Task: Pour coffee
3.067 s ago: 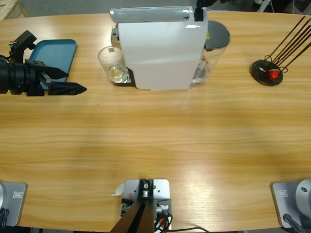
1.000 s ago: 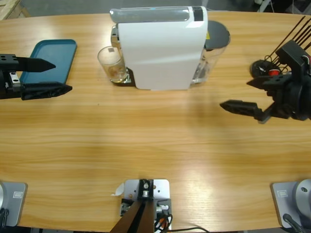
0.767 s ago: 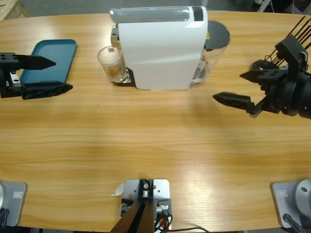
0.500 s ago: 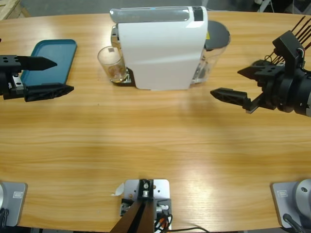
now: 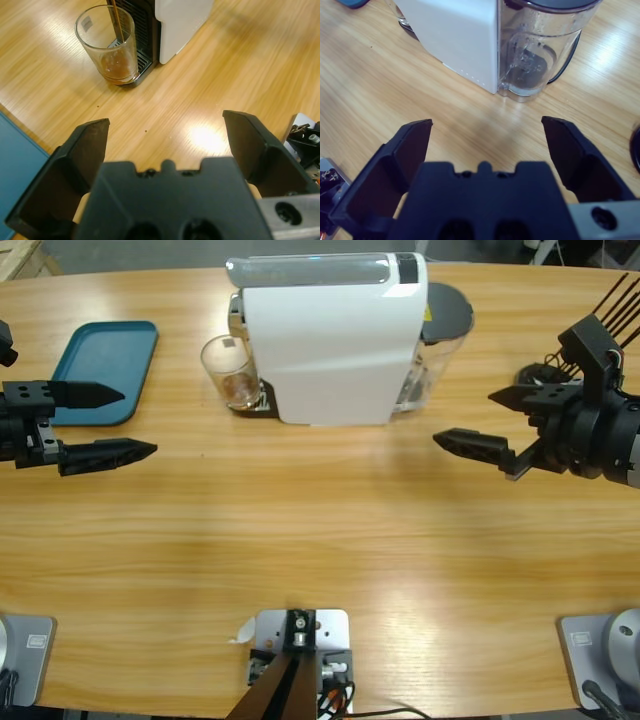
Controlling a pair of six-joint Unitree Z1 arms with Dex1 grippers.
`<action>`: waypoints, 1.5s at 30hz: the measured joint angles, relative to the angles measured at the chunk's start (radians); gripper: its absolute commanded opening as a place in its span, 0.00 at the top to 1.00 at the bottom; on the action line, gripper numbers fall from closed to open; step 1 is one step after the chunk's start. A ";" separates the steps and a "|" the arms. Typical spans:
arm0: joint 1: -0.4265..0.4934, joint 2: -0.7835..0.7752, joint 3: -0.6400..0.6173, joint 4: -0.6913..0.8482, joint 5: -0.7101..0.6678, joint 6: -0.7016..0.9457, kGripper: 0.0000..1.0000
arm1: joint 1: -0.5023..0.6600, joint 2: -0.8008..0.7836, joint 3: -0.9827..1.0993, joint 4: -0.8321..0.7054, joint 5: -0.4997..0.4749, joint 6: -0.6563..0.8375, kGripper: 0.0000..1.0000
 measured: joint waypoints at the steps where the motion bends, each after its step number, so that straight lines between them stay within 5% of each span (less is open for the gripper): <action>1: 0.000 0.000 0.000 -0.001 0.007 0.000 0.00 | 0.000 0.000 0.000 0.000 0.000 0.000 0.00; 45: -0.042 0.049 0.023 -0.040 0.077 0.005 0.00 | 0.000 0.068 0.003 0.001 0.000 0.000 0.00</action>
